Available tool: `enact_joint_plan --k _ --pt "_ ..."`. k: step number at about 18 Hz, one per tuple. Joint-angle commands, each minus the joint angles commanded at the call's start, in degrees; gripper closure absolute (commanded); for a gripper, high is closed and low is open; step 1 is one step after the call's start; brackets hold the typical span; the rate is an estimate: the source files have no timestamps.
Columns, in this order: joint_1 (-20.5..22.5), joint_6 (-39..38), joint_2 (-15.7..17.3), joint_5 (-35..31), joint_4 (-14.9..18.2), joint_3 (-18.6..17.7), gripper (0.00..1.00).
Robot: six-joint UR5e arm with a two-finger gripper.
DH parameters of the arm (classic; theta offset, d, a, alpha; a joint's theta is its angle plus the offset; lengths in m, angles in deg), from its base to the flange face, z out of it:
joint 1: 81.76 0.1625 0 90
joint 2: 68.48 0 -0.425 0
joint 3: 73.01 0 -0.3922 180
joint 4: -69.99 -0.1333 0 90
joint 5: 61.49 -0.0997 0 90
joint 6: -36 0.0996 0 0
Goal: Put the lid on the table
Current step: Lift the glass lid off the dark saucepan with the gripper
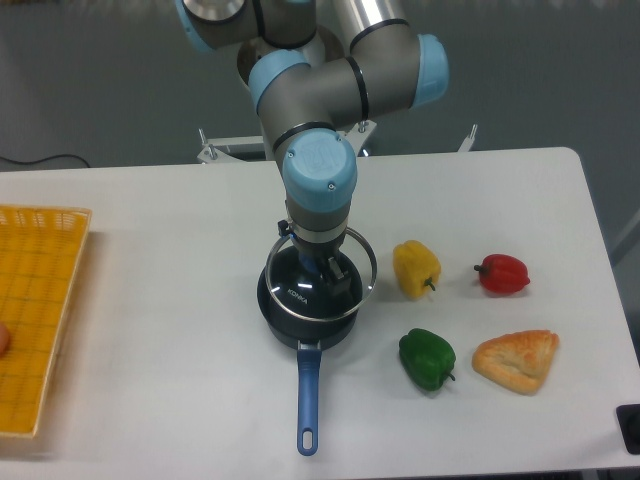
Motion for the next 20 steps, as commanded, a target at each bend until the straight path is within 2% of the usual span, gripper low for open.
enact_joint_plan --k 5,10,15,20 --pt "0.2 0.3 0.3 0.0 0.0 -0.1 0.34" --pt "2.1 1.5 0.4 -0.1 0.1 -0.5 0.34" --pt "4.0 5.5 0.8 -0.3 0.2 -0.9 0.34" --pt "8.3 12.6 1.6 -0.5 0.3 -2.6 0.34"
